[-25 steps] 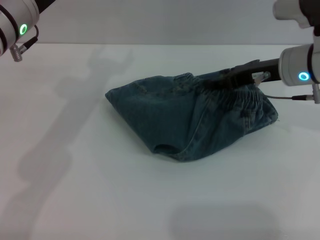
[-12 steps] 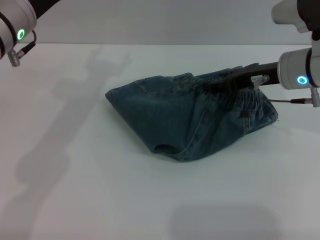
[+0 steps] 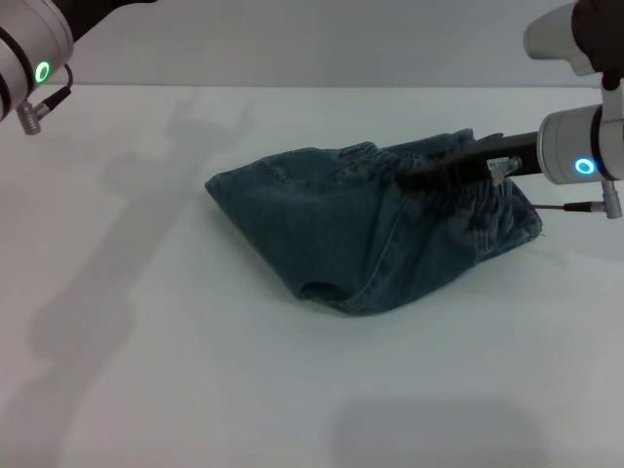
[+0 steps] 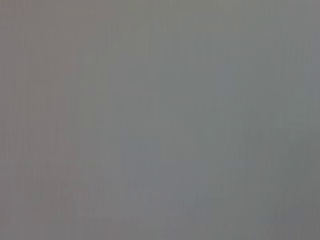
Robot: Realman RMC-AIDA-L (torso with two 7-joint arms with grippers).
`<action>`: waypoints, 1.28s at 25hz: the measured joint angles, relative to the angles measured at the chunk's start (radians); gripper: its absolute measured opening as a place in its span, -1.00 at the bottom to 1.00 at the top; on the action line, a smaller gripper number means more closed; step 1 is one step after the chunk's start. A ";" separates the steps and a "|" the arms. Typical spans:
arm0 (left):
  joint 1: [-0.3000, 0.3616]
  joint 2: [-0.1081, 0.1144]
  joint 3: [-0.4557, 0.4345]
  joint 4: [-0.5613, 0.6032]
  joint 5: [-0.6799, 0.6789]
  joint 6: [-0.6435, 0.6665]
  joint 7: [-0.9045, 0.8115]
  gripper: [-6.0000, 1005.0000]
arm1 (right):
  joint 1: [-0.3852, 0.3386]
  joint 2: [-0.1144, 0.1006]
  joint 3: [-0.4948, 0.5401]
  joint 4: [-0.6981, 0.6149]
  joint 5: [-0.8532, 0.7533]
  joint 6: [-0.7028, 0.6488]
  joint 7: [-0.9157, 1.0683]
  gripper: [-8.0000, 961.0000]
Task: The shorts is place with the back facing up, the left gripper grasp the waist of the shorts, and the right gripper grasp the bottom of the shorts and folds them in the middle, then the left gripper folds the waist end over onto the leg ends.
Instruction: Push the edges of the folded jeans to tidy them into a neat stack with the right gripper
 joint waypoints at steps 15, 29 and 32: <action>0.006 0.000 0.007 -0.010 -0.002 0.001 0.000 0.69 | -0.067 -0.002 -0.051 -0.046 0.161 -0.044 -0.131 -0.02; 0.009 0.000 0.011 -0.011 -0.001 0.000 0.001 0.69 | -0.194 -0.003 -0.042 -0.192 0.247 -0.052 -0.162 -0.96; 0.008 0.000 0.011 -0.016 -0.001 0.000 0.005 0.69 | -0.216 -0.003 -0.041 -0.218 0.262 -0.054 -0.168 -0.99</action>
